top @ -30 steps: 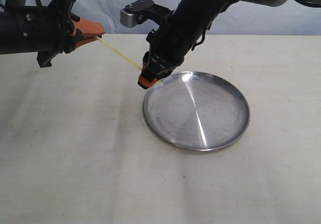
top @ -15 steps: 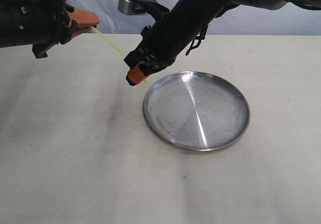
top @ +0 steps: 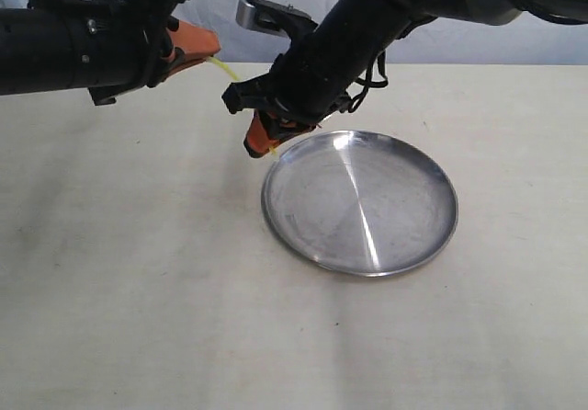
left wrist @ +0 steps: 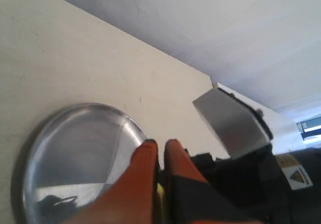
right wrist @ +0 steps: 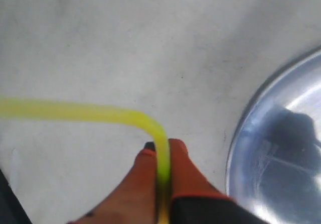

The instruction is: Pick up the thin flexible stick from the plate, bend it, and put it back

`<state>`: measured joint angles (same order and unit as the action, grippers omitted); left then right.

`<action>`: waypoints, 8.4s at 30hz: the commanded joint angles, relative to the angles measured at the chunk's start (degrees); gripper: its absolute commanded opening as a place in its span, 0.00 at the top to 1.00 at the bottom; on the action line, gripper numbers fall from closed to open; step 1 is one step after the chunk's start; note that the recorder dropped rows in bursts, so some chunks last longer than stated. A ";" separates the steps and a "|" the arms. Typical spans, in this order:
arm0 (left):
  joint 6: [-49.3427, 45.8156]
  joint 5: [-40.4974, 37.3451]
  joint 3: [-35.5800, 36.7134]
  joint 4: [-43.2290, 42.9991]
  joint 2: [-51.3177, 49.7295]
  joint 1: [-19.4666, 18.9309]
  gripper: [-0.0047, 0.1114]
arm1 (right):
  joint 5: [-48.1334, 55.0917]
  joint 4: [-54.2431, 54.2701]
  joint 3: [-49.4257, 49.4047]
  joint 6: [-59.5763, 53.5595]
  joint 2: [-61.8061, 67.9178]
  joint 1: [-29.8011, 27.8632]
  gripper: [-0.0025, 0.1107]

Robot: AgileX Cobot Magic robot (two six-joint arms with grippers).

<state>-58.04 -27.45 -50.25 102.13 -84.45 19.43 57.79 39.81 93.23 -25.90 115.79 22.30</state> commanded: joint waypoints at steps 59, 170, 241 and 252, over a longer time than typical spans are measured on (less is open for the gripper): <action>2.11 -1.00 -0.05 -13.71 -0.92 2.98 0.96 | 3.87 4.22 1.23 -13.33 -6.37 0.04 0.98; -26.56 2.29 -0.05 -33.38 -0.92 5.86 0.96 | -20.94 60.14 -21.51 -1.95 -7.25 0.04 0.98; -2.18 -0.18 -0.05 -64.68 -0.92 6.11 0.47 | -34.05 43.75 -21.51 -1.80 -7.25 -6.63 0.98; 5.58 4.22 -0.05 -69.65 -0.92 4.88 0.48 | -23.14 22.80 -21.51 6.65 -7.64 -15.35 0.98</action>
<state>-53.49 -24.10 -50.47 32.75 -85.22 25.15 30.62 67.84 71.78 -19.73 109.04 8.68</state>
